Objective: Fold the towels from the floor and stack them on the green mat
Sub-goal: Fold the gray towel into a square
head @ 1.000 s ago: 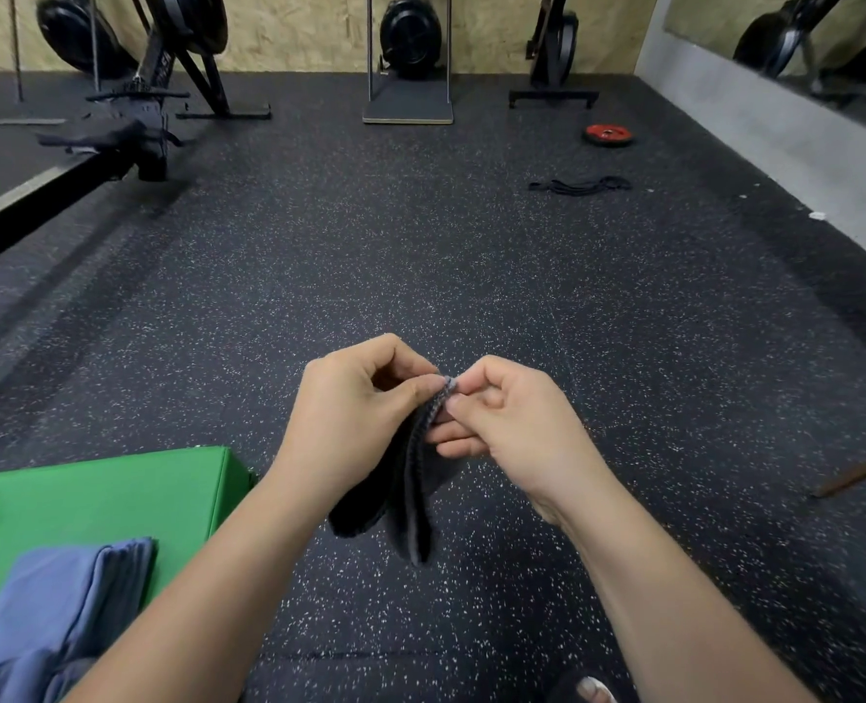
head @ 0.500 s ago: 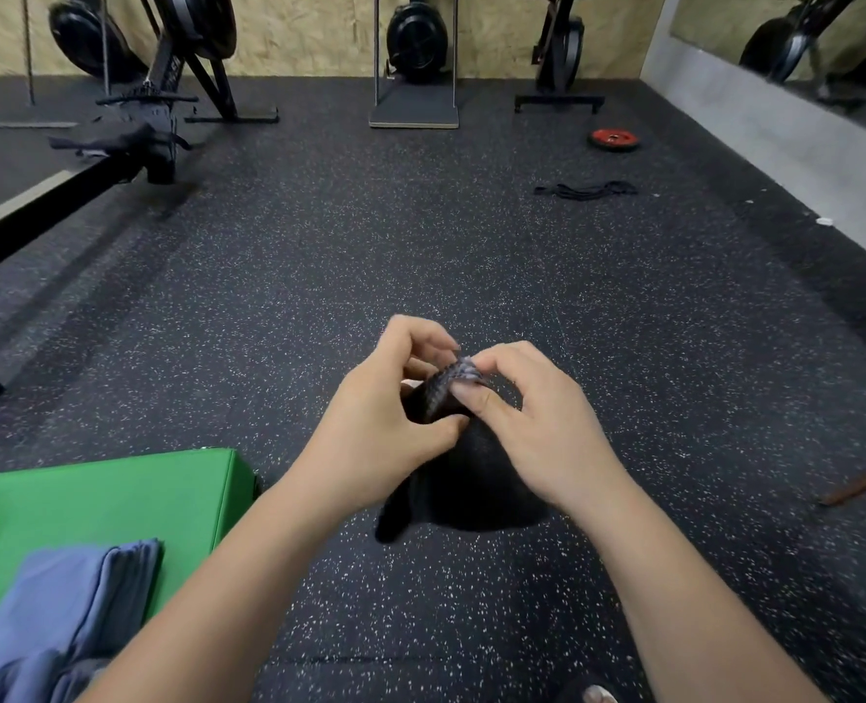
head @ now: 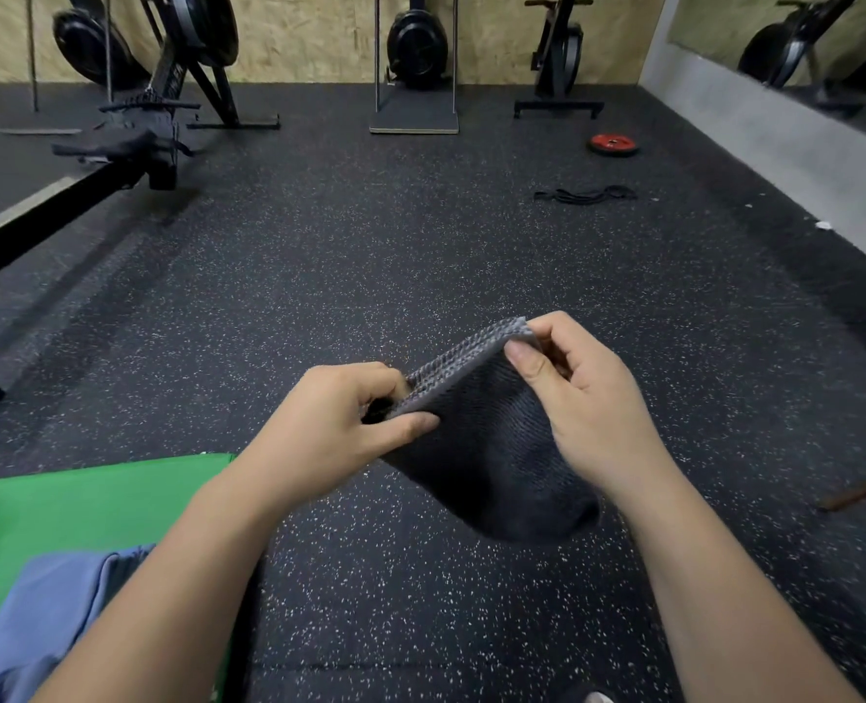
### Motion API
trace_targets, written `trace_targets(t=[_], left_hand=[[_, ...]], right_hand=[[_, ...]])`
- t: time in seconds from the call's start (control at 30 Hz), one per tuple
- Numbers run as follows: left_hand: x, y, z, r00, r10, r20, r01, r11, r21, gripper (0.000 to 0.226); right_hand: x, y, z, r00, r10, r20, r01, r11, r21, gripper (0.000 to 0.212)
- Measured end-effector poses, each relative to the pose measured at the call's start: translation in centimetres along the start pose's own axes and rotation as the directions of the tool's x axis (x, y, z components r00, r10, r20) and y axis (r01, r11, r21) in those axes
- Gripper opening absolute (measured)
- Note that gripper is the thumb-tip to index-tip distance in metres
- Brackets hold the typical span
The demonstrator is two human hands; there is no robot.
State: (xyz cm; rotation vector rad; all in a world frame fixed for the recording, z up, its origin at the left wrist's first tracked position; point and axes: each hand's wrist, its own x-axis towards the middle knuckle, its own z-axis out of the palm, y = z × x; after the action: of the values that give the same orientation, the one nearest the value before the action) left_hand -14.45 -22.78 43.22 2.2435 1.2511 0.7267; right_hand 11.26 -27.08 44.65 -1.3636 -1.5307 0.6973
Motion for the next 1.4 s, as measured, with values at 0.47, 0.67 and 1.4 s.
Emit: trace_targets(t=[0.47, 0.67, 1.4], left_hand=[[0.6, -0.4, -1.9, 0.968, -0.146, -0.204, 0.007, 0.828, -0.560, 0.034], [0.4, 0.2, -1.4, 0.982, -0.135, -0.130, 0.036, 0.817, -0.575, 0.036], [0.3, -1.6, 3.1, 0.947, -0.090, 0.309, 0.229, 0.863, -0.450, 0.065]], right_hand=[[0.3, -0.2, -0.7, 0.994, 0.101, -0.038, -0.096, 0.989, 0.113, 0.004], [-0.3, -1.4, -1.0, 0.959, 0.147, 0.241, -0.146, 0.989, -0.022, 0.025], [-0.2, -2.1, 1.0, 0.970, 0.002, 0.245, 0.057, 0.971, -0.233, 0.015]])
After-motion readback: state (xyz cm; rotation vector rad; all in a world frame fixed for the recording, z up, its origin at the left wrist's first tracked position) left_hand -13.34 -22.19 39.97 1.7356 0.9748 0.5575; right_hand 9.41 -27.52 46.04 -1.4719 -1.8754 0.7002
